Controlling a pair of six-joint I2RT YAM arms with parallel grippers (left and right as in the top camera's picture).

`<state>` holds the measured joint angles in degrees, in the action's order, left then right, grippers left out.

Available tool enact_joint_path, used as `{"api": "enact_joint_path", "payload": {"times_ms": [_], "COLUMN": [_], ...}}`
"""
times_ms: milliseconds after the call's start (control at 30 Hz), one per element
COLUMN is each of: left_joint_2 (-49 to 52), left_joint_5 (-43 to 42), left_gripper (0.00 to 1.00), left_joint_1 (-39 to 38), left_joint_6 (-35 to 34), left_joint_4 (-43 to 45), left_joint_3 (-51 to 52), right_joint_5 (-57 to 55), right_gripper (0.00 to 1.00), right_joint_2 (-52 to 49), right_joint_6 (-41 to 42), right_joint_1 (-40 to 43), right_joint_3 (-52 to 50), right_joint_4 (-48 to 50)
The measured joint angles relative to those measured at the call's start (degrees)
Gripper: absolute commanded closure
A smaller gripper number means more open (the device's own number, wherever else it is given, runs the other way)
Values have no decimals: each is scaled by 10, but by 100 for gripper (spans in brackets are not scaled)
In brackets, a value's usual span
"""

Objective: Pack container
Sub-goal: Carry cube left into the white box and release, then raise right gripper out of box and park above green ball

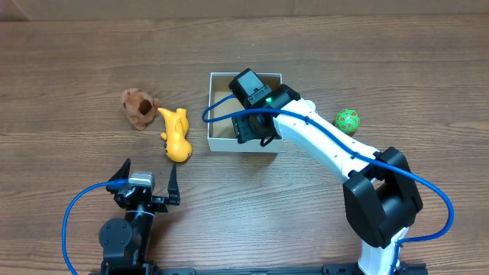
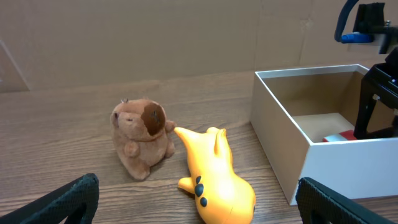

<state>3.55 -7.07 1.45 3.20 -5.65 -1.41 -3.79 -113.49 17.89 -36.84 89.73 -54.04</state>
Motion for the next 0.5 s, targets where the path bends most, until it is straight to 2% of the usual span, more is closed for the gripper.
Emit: {"api": "enact_joint_path", "payload": {"times_ms": [267,433,500], "left_joint_2": [0,0,0], "left_joint_5": [0,0,0], "left_gripper": [0,0,0], "left_joint_1": [0,0,0], "left_joint_6": [0,0,0], "left_joint_4": [0,0,0], "left_joint_3": [0,0,0], "right_joint_5": [-60,-84,-87], "right_gripper": [24,24,23], "right_joint_2": [1,17,34], "right_joint_6": [1,10,21], "right_joint_1": [1,26,65], "right_joint_3": [59,152,198], "right_joint_4": [-68,-168,-222]}}
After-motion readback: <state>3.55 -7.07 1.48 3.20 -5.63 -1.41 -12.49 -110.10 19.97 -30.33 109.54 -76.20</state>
